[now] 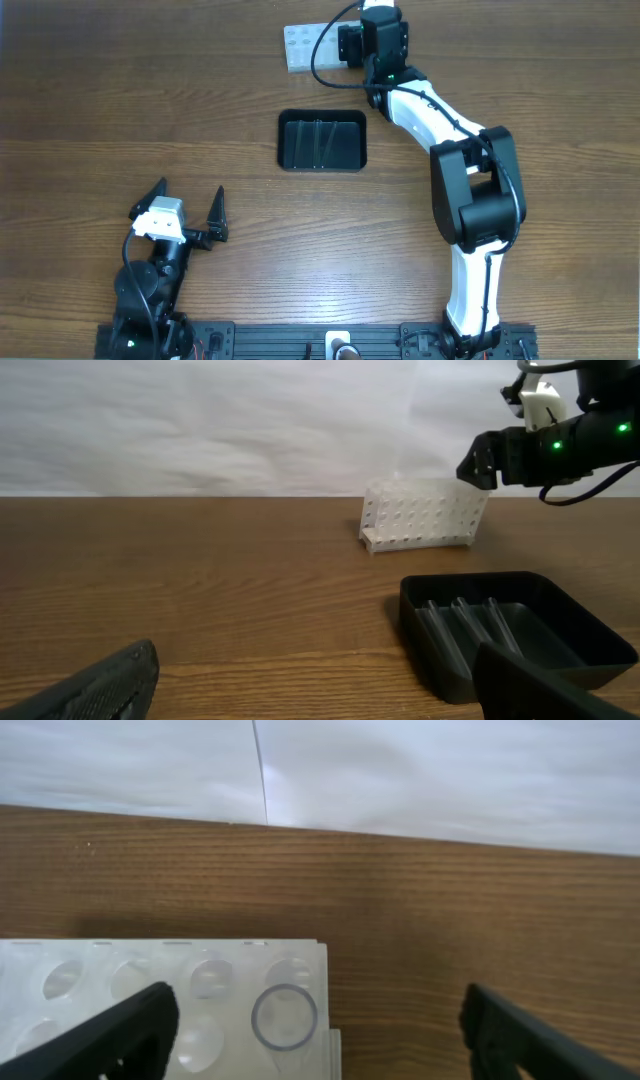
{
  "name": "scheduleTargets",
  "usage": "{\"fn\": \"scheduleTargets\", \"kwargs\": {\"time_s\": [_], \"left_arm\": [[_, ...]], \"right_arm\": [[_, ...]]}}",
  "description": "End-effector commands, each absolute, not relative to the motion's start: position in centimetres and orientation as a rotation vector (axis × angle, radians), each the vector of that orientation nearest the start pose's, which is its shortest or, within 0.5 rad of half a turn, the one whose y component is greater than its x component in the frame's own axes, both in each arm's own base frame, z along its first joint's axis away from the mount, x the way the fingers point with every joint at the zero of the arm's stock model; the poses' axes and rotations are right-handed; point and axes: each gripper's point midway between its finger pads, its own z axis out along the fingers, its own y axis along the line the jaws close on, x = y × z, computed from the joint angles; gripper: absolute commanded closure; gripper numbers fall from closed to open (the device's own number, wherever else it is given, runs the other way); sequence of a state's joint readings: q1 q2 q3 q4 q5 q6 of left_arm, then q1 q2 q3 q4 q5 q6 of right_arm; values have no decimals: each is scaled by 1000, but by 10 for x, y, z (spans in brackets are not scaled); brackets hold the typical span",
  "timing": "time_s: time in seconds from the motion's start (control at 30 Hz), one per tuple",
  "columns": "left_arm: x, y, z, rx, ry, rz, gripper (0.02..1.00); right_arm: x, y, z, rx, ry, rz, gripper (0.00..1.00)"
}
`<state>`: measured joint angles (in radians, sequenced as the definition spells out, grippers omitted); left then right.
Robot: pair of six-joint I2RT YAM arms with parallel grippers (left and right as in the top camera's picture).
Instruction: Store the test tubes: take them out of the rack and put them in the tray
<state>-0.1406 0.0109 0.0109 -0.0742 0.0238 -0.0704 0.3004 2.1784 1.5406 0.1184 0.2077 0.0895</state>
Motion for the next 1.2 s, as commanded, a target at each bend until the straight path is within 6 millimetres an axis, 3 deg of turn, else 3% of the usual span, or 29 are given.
{"fn": "scheduleTargets", "kwargs": {"time_s": [0.03,0.47,1.2], "left_arm": [[243,-39,157,89,1645,-178,18],[243,-39,157,89,1645,-178,20],[243,-39,157,89,1645,-178,18]], "right_arm": [[600,145,108,-92,2076,24,290],[600,144,107,-91,2079,23,695],[600,148,107,-98,2079,46,884]]}}
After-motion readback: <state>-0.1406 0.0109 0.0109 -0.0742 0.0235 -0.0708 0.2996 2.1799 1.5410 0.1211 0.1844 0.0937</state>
